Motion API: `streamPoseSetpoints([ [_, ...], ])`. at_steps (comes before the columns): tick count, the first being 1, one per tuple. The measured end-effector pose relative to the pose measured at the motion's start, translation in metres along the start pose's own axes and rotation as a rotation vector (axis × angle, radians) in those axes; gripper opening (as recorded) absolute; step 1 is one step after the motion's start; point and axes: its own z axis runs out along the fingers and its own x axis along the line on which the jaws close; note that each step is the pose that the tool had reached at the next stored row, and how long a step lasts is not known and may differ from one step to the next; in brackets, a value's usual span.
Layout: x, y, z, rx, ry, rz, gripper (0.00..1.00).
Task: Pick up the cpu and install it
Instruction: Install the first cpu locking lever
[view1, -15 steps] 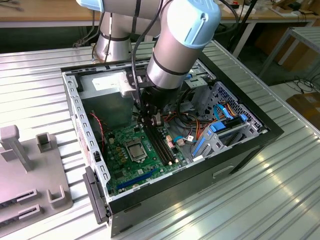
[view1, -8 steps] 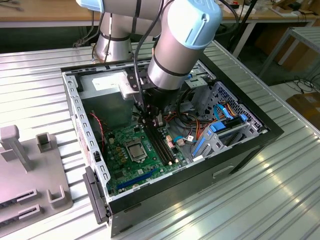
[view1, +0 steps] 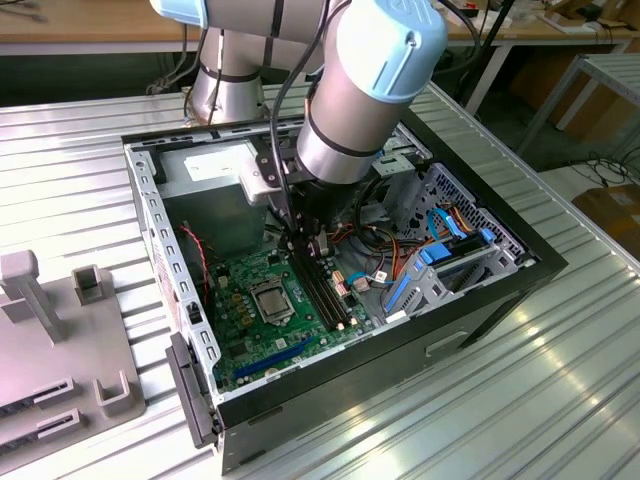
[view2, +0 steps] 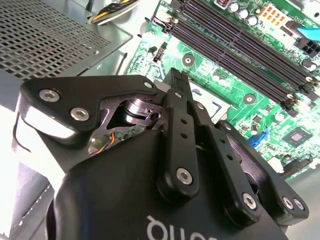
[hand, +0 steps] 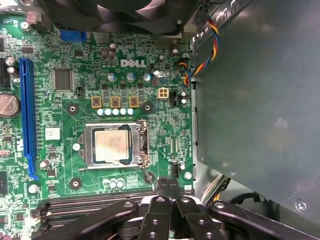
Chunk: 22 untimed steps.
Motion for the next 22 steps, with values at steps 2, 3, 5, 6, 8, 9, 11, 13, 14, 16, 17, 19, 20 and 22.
streamPoseSetpoints([
  [2,0.0014,0.0002,-0.0002,-0.0001,0.0,-0.001,0.11],
  [3,0.0014,0.0002,-0.0002,-0.0001,0.0,-0.001,0.11],
  [5,0.0015,0.0002,-0.0002,-0.0002,0.0,-0.001,0.11],
  [6,0.0015,0.0002,-0.0003,-0.0002,0.0001,-0.001,0.11],
  [8,0.0016,0.0002,-0.0003,-0.0002,0.0001,-0.001,0.11],
  [9,0.0018,0.0002,-0.0003,-0.0002,0.0001,-0.001,0.11],
  [11,0.0035,0.0001,-0.0006,-0.0002,0.0001,-0.001,0.11],
  [13,0.005,0.0001,-0.0008,-0.0001,0.0,-0.001,0.11],
  [14,0.0054,0.0002,-0.0009,-0.0001,0.0,-0.001,0.11],
  [16,0.0054,0.0001,-0.0009,-0.0001,0.0,-0.001,0.11],
  [17,0.0054,0.0,-0.0009,-0.0001,0.0,-0.001,0.11],
  [19,0.0056,0.0001,-0.0009,-0.0002,0.0001,-0.001,0.11],
  [20,0.0056,0.0001,-0.0009,-0.0001,0.0,-0.001,0.11],
  [22,0.0056,0.0,-0.0009,-0.0002,0.0016,-0.002,0.11],
])
